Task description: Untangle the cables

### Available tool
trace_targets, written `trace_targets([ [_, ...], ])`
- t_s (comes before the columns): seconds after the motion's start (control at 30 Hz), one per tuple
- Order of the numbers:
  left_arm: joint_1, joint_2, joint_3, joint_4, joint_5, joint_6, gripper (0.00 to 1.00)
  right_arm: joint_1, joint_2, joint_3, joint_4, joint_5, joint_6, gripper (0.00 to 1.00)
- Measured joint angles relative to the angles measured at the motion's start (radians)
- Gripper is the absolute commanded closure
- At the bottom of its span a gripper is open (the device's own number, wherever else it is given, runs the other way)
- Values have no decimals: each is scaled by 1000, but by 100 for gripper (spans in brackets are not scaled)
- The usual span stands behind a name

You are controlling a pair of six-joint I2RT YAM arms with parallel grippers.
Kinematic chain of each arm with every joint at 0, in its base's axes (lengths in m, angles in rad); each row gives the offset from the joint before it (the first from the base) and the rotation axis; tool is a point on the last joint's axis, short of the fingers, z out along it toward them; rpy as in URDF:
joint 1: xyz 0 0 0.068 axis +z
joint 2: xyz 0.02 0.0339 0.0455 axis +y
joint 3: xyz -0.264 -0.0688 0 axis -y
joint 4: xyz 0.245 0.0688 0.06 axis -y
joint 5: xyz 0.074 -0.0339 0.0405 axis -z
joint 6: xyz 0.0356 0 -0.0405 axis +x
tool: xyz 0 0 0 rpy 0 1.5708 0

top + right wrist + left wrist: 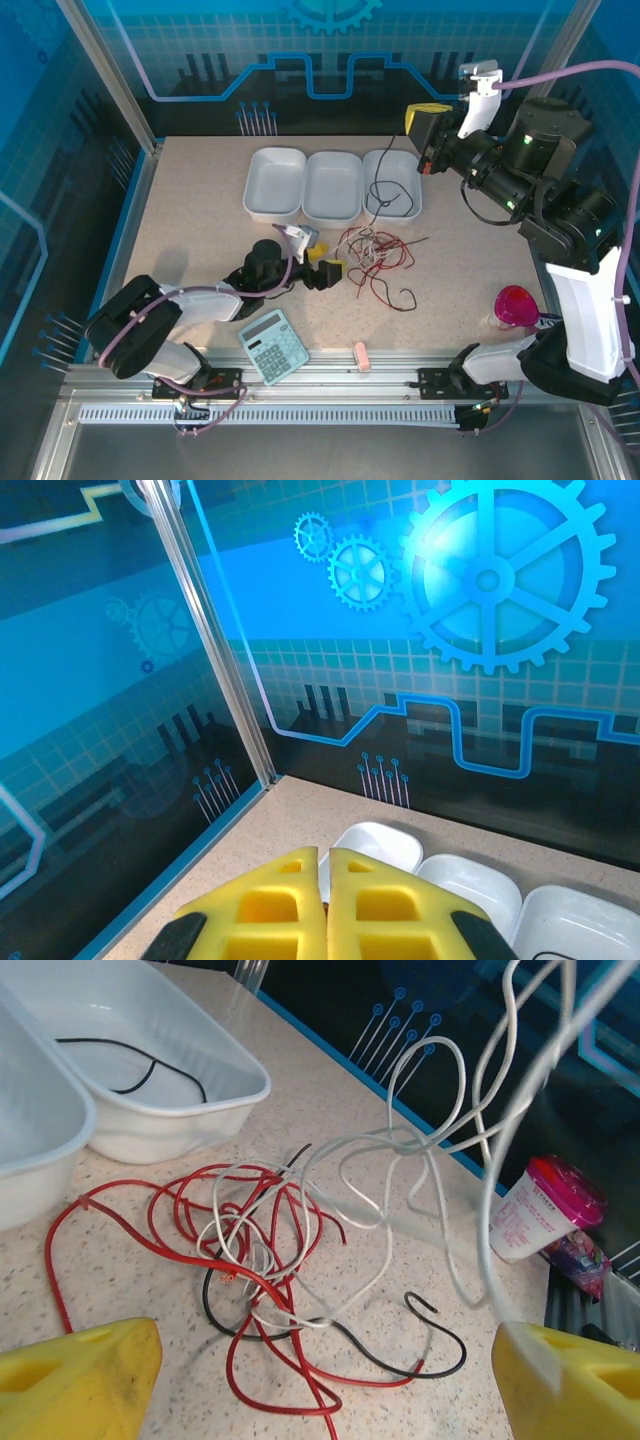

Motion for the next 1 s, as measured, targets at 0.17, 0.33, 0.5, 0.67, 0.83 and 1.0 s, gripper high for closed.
trace_targets([
  [0.17,0,48,5,40,9,-13,12,0,3,50,3,-3,0,100],
  [0.33,0,52,10,40,9,-18,12,0,3,82,51,-27,-12,100],
  [0.5,0,51,41,26,10,-18,11,0,7,82,106,-31,-35,100],
  [0.67,0,25,53,23,10,-19,10,0,11,77,141,-31,-49,100],
  [0.83,0,-69,54,-2,18,-18,10,0,5,24,157,-30,-48,100],
  [1.0,6,-197,54,-50,29,-8,23,0,4,-37,158,-30,-45,100],
])
